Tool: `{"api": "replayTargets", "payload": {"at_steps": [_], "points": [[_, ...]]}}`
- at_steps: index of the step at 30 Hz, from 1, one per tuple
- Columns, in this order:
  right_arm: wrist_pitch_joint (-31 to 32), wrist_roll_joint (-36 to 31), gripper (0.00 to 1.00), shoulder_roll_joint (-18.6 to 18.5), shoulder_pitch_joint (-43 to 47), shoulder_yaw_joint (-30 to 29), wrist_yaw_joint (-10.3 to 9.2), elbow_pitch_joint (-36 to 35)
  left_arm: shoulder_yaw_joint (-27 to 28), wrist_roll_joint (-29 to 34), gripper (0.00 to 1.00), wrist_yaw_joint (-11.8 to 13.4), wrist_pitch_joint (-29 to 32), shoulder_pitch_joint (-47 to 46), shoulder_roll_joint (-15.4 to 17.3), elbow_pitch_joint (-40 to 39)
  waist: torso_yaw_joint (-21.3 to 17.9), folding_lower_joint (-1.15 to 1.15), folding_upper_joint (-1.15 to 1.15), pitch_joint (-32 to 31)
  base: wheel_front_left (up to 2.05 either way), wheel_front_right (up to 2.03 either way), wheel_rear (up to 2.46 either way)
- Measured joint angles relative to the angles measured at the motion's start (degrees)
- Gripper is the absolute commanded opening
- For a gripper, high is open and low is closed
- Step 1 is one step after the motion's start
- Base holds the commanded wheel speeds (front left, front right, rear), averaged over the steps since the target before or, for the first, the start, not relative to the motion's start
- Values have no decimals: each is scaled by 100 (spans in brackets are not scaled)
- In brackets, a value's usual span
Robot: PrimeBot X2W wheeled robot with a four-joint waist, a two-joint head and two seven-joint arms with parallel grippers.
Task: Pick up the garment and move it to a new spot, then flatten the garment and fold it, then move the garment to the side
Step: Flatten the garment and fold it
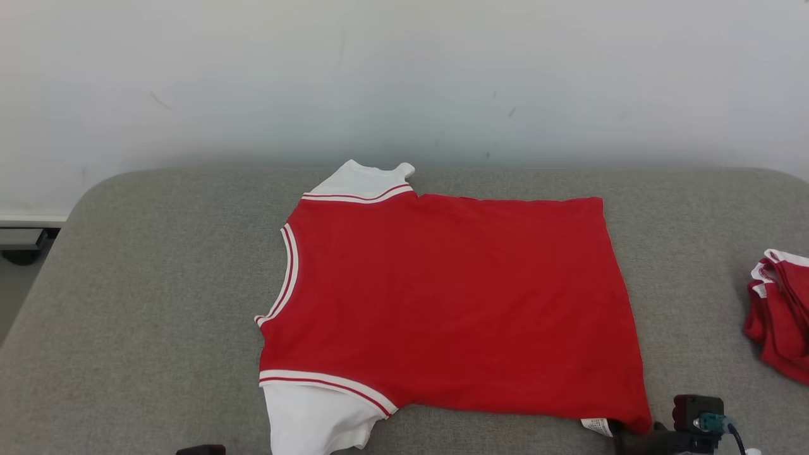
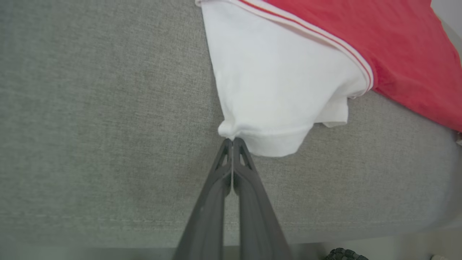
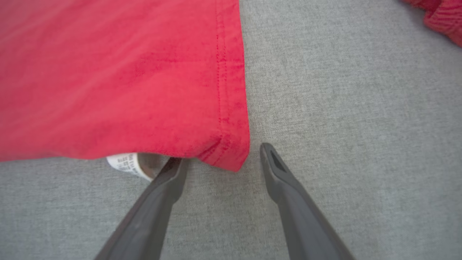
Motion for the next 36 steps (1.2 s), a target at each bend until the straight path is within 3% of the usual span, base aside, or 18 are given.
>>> {"api": "replayTargets", "payload": {"at_steps": [4, 6, 7, 8, 9, 11, 22, 36], "points": [[-16, 4, 100, 11, -133, 30, 66, 123, -5, 1, 0, -29, -32, -53, 3, 11, 23, 0, 0, 16, 0, 0, 0], [-51, 10, 68, 18, -166, 34, 73, 162, -7, 5, 0, -47, -33, -52, 4, 15, 33, 0, 0, 22, 0, 0, 0], [-53, 10, 67, 18, -182, 38, 77, 177, -7, 8, 0, -48, -49, -52, 7, 20, 36, 0, 0, 24, 0, 0, 0], [-60, 10, 47, 18, -186, 51, 113, 189, -7, 8, 0, -51, -49, -52, 11, 25, 38, 0, 0, 27, 0, 0, 0], [-91, 10, 41, 20, -187, 60, 116, 208, -7, 8, 0, -52, -49, -52, 13, 30, 40, 0, 0, 29, 0, 0, 0], [-119, 9, 1, 20, -193, 91, 166, 252, -7, 8, 0, -53, -51, -53, 20, 40, 42, 0, 0, 33, 0, 0, 0], [-325, 102, 0, 18, -293, 24, 267, 327, 49, 9, 0, -86, -265, -74, 30, -54, 53, 0, 0, 40, 0, 0, 0], [-499, 458, 0, -71, 9, -210, 583, -422, 365, -112, 0, -87, -709, -62, 55, -1015, 84, 0, 0, -19, 0, 0, 0]]}}
